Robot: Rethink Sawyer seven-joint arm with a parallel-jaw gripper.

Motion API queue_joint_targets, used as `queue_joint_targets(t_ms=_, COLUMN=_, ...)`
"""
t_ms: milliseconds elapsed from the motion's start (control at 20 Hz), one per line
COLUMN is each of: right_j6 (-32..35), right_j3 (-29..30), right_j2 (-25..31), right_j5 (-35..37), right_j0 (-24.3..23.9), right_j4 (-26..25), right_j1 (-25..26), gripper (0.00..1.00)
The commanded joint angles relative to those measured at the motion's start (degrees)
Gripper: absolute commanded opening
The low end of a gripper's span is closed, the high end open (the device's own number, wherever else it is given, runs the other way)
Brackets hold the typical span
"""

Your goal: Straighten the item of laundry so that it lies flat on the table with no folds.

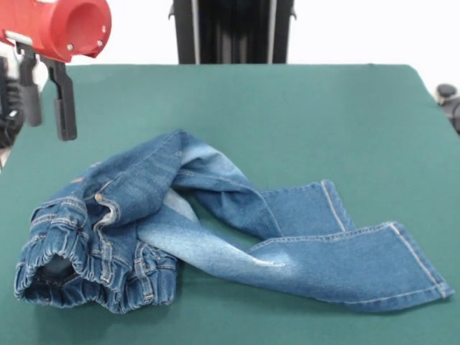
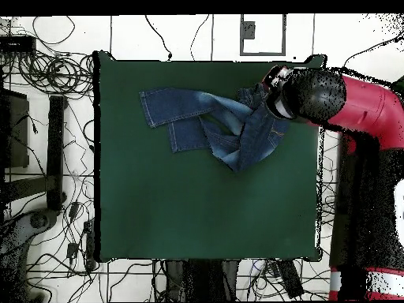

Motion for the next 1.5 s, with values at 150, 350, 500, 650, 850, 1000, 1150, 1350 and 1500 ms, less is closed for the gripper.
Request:
queue_joint_targets(t_ms=150, right_j6=-19.2, right_j3=-1.7, right_j2=10.0, right_j5=2.3, right_j0=-0.2, right_j4=-2.1, right_j1=7.1, gripper=1.0)
queue_joint_targets(t_ms=350, right_j6=-17.2, right_j3=-1.5, right_j2=10.7, right_j5=0.9, right_j0=-0.6, right_j4=-1.7, right_j1=8.2, gripper=1.0)
queue_joint_targets(t_ms=500, right_j6=-16.7, right_j3=-0.6, right_j2=11.8, right_j5=-0.4, right_j0=-1.3, right_j4=-1.6, right_j1=9.1, gripper=1.0)
queue_joint_targets(t_ms=650, right_j6=-15.6, right_j3=0.2, right_j2=12.4, right_j5=-2.2, right_j0=-1.4, right_j4=-2.0, right_j1=9.9, gripper=1.0)
queue_joint_targets(t_ms=850, right_j6=-14.5, right_j3=-0.4, right_j2=12.5, right_j5=-2.8, right_j0=-1.0, right_j4=-2.7, right_j1=12.0, gripper=1.0)
queue_joint_targets(t_ms=1000, right_j6=-13.5, right_j3=-0.3, right_j2=11.9, right_j5=-3.4, right_j0=-0.6, right_j4=-3.5, right_j1=12.5, gripper=1.0)
queue_joint_targets(t_ms=1150, right_j6=-13.1, right_j3=-0.7, right_j2=11.7, right_j5=-4.1, right_j0=-0.5, right_j4=-4.6, right_j1=13.6, gripper=1.0)
queue_joint_targets(t_ms=1350, right_j6=-12.4, right_j3=-1.8, right_j2=11.3, right_j5=-5.4, right_j0=-0.2, right_j4=-6.3, right_j1=15.5, gripper=1.0)
queue_joint_targets(t_ms=1500, right_j6=-12.2, right_j3=-3.4, right_j2=10.3, right_j5=-4.9, right_j0=0.4, right_j4=-8.0, right_j1=16.1, gripper=1.0)
